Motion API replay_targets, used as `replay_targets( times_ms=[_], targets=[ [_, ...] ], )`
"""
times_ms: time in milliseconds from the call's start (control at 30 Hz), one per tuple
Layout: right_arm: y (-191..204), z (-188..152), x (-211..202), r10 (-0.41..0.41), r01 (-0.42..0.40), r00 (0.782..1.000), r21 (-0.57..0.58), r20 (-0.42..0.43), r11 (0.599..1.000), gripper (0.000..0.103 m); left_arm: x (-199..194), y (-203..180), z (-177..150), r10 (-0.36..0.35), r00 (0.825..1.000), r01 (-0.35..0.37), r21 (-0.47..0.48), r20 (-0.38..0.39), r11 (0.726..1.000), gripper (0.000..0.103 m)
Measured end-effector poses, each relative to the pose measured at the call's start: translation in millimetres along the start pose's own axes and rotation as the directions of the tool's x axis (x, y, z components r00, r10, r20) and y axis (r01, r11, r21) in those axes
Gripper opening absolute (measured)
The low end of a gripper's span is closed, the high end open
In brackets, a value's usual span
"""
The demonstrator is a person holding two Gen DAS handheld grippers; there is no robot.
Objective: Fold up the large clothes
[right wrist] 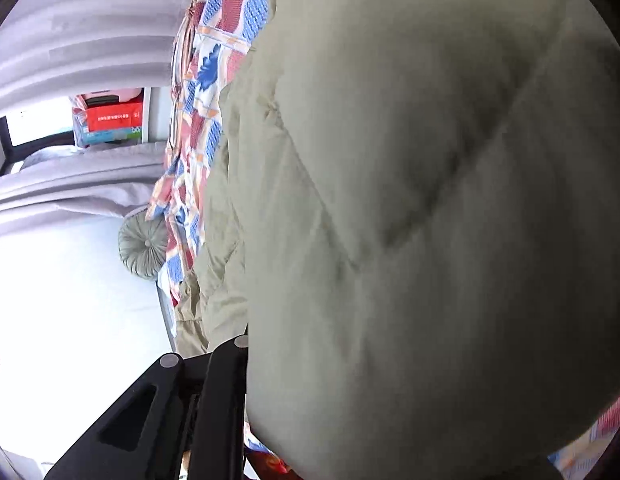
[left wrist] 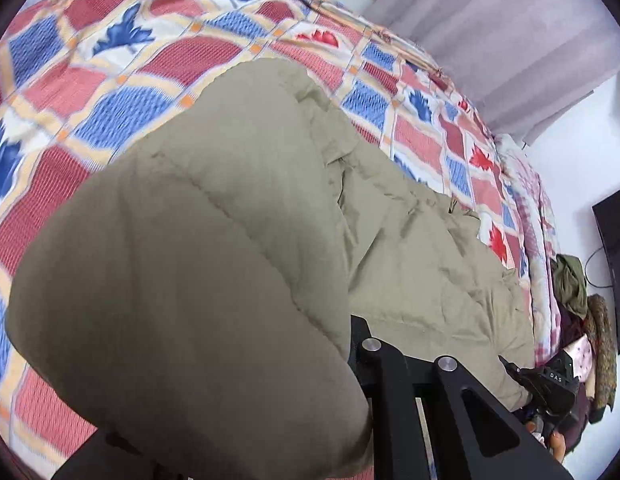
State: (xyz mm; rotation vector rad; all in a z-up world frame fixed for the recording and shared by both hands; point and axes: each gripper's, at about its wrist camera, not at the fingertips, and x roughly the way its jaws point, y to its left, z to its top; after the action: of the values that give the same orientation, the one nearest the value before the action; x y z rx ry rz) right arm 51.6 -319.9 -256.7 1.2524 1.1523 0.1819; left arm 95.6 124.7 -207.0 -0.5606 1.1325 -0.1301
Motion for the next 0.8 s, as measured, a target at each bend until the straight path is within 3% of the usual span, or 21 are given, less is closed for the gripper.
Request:
replay_targets(
  times_ms=[200,367,467,533,600,700,800],
  targets=[
    [-34.4,-58.9,-27.1,-0.048,0.053,0.997,0.075,-0.065,0.996,0.019,-26.5,34.0,-69.5,0.023,0.988,-0.025,-0.012,-0.154,1.000,0.018],
    [-64.6,-86.2,-29.1,-0.071,0.083,0.994,0.153,-0.081,0.985,0.020,-22.1,57.7,-109.7,0.047,0.975,-0.056,-0.037,-0.215,0.998,0.019],
    [-67.2,-83.4,-23.7,-0.093,0.106,0.992,0.155,-0.086,0.982,0.023,-21.3,62.5,-116.8,0.085,0.968,-0.093,-0.026,-0.237,0.995,0.032],
    [-66.3,-79.2,-22.2,-0.114,0.129,0.988,0.160,-0.105,0.979,0.030,-29.6,64.9,-117.9,0.145,0.957,-0.152,-0.009,-0.250,0.988,0.053],
    [-57.0,-71.3,-30.0,-0.154,0.175,0.979,0.162,-0.133,0.971,0.043,-43.4,66.2,-117.2,0.170,0.951,-0.171,0.017,-0.259,0.985,0.053],
    [-42.5,-72.4,-43.2,-0.223,0.245,0.958,0.109,-0.181,0.964,0.045,-72.0,63.1,-115.1,0.221,0.936,-0.198,0.109,-0.276,0.974,0.053],
    [-20.1,-73.6,-57.8,-0.294,0.303,0.933,0.009,-0.207,0.953,0.045,-108.2,56.2,-107.9,0.271,0.936,-0.232,0.188,-0.222,0.954,0.052]
  ],
)
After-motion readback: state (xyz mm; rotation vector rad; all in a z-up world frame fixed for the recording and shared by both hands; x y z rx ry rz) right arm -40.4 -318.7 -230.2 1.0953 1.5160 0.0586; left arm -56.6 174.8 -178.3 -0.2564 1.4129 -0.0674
